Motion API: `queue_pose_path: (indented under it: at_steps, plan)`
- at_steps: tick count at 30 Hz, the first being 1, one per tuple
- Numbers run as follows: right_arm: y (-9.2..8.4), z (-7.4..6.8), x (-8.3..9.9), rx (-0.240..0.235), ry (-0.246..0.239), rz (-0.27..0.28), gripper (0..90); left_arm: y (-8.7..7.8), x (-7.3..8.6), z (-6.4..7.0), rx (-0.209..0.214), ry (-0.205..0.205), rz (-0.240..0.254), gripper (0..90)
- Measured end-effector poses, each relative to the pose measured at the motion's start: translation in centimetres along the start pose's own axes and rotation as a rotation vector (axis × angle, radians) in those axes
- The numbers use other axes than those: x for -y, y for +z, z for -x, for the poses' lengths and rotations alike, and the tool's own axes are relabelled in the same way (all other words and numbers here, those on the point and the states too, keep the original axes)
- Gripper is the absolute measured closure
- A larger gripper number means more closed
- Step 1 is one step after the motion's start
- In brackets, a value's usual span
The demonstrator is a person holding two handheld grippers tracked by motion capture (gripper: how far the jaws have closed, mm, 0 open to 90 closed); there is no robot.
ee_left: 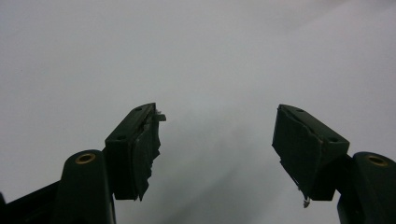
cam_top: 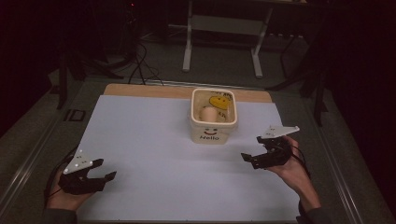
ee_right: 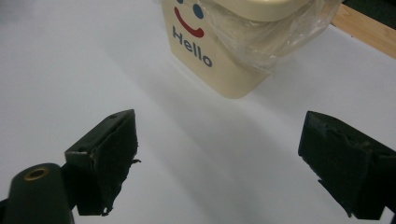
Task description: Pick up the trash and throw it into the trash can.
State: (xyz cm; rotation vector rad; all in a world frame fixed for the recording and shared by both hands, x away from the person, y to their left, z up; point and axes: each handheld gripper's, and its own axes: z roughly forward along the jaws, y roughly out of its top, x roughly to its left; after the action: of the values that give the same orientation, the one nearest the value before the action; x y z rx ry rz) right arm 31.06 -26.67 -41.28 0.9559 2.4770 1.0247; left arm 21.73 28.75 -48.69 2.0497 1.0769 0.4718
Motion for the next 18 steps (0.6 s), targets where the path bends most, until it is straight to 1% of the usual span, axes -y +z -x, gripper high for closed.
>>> queue_pose_path:
  at_steps: [5,9,18]
  plan:
    - [0.0,0.0,1.3,-0.003,0.011,0.037,11.0,0.0,0.0,0.0,0.000,-0.001,0.000,31.8]
    - [0.0,0.0,2.2,0.005,0.028,0.054,11.0,0.0,0.0,0.0,-0.002,-0.001,0.000,31.8]
    - [0.2,0.2,3.9,0.023,0.086,0.085,11.0,0.0,0.0,-0.1,-0.004,-0.002,0.000,31.7]
